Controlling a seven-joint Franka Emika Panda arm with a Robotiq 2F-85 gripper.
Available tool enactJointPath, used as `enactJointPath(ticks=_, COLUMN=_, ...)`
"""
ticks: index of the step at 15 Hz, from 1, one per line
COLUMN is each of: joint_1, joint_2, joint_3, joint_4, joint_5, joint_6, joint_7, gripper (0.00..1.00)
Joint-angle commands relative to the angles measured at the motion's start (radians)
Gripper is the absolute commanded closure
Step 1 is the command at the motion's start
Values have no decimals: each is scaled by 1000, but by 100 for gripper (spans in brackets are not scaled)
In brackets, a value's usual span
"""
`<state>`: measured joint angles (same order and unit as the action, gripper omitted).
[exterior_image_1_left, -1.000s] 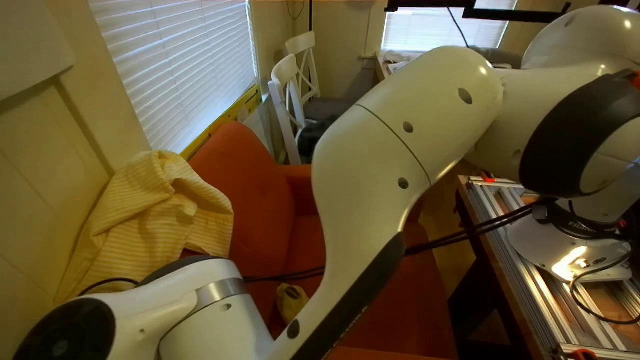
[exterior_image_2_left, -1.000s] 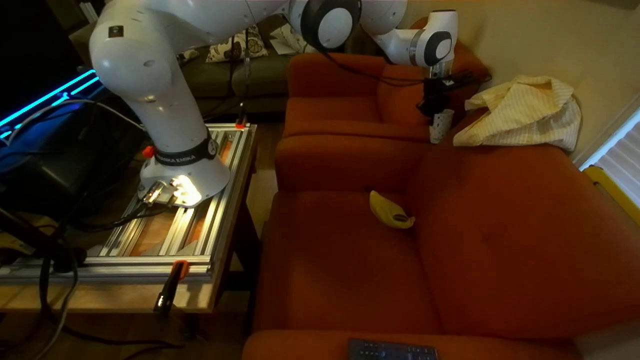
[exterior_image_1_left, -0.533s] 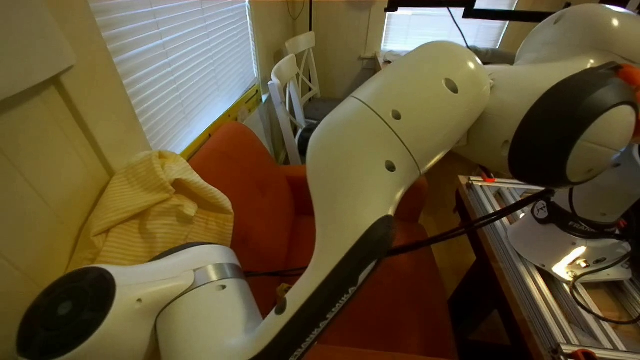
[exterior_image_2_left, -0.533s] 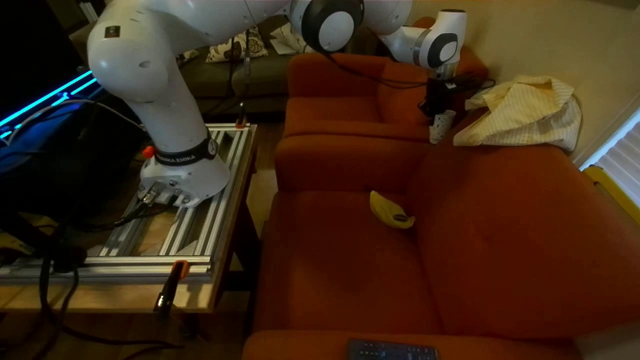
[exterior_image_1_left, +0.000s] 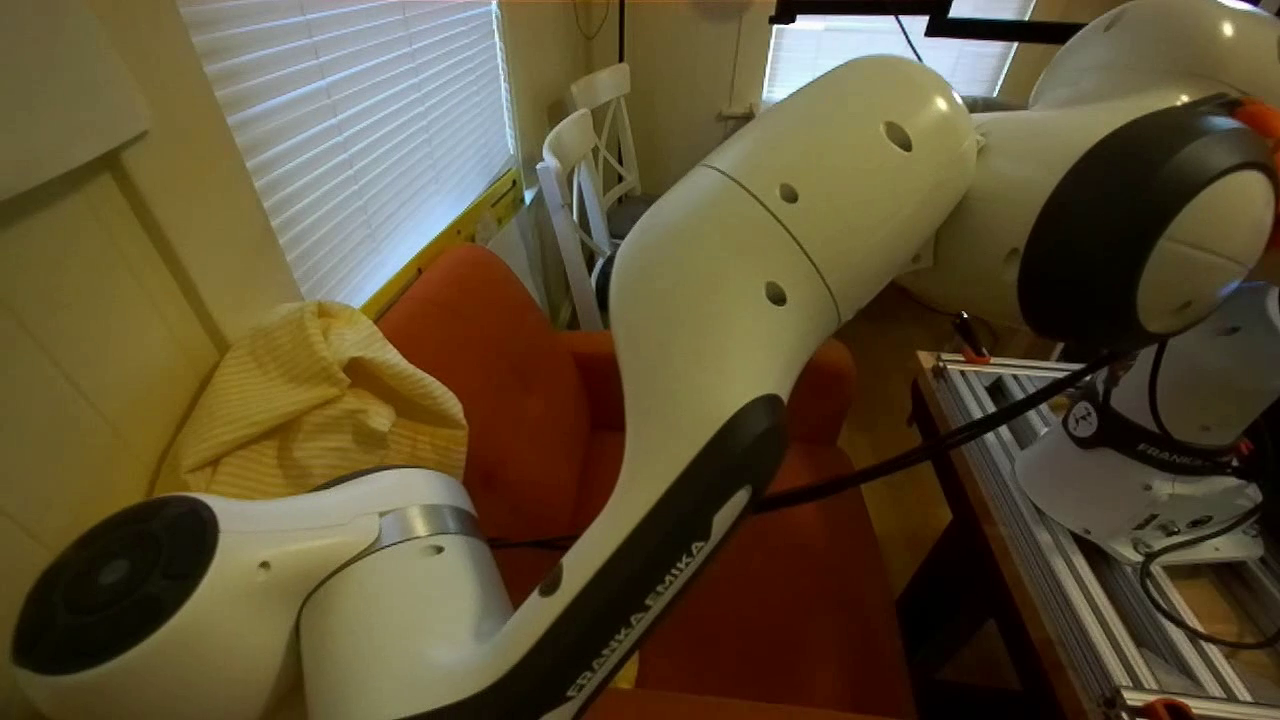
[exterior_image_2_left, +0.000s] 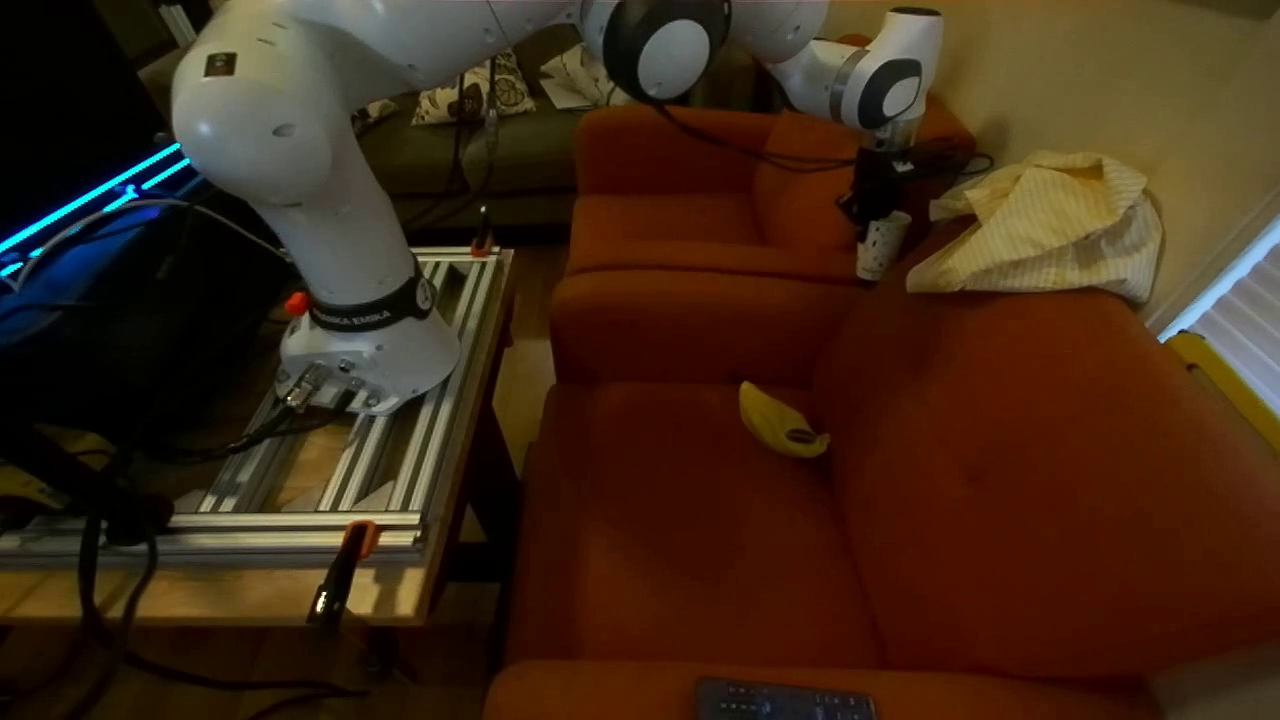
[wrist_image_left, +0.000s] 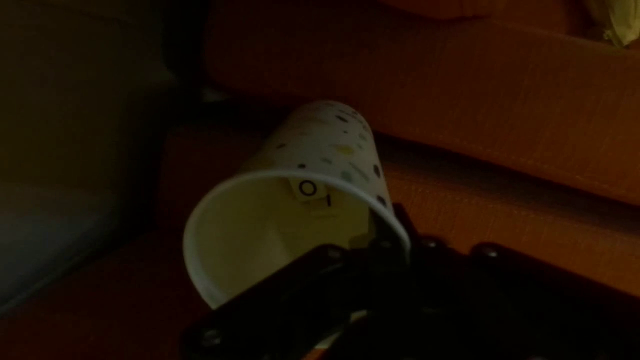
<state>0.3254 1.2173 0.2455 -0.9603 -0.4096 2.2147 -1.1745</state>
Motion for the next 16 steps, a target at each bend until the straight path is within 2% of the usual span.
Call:
enactJointPath(ticks=1, joint_1=-18, joint_2=-51, joint_3=20, joint_4=-85, joint_5=16, joint_6=-11, joint_7=6, gripper=98)
enactJointPath(ticks=16, joint_1=-69, joint_2=-80, joint_3=67, joint_4=-178, joint_5=23, joint_6=15, joint_7=12, gripper=99)
